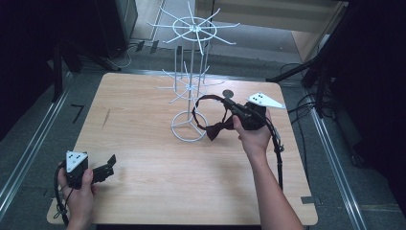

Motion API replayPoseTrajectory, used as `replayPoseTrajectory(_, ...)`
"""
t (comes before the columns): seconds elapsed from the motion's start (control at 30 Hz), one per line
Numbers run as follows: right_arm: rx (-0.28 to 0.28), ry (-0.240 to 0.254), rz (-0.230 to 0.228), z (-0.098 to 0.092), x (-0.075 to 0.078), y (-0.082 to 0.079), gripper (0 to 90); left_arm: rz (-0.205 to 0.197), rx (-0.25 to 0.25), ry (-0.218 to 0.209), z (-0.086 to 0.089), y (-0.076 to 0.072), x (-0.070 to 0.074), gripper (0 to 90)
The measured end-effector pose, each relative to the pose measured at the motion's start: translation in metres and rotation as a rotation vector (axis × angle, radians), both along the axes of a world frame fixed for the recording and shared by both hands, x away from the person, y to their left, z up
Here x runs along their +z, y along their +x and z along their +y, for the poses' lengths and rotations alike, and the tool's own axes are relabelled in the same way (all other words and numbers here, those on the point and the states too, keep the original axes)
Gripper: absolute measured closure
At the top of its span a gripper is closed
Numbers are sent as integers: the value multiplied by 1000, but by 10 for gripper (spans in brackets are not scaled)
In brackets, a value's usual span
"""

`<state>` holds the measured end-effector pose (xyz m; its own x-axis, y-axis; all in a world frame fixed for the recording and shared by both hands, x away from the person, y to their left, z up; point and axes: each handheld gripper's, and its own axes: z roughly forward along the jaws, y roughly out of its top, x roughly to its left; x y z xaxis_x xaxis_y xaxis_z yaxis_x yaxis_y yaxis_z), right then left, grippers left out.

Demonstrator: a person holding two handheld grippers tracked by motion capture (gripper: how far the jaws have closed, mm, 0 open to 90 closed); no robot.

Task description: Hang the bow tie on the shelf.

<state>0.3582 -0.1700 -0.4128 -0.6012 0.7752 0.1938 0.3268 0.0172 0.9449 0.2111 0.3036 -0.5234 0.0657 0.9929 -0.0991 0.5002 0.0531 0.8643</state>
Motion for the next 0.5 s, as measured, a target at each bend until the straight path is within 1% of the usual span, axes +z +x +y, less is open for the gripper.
replayPoseTrajectory(0.13,-4,-2,26,10,-8,7,900,-1,-1,0,0,0,0,2)
replayPoseTrajectory(0.27,-16,-8,32,15,-13,12,900,-5,0,-1,0,0,0,2)
replayPoseTrajectory(0.37,-17,-15,33,16,-16,15,900,-7,-1,-4,1,-1,0,2)
replayPoseTrajectory(0.47,-16,-6,42,15,-17,15,900,-7,-2,-5,1,-1,0,2)
replayPoseTrajectory(0.5,-19,6,43,13,-17,15,861,-7,-2,-3,1,-1,0,2)
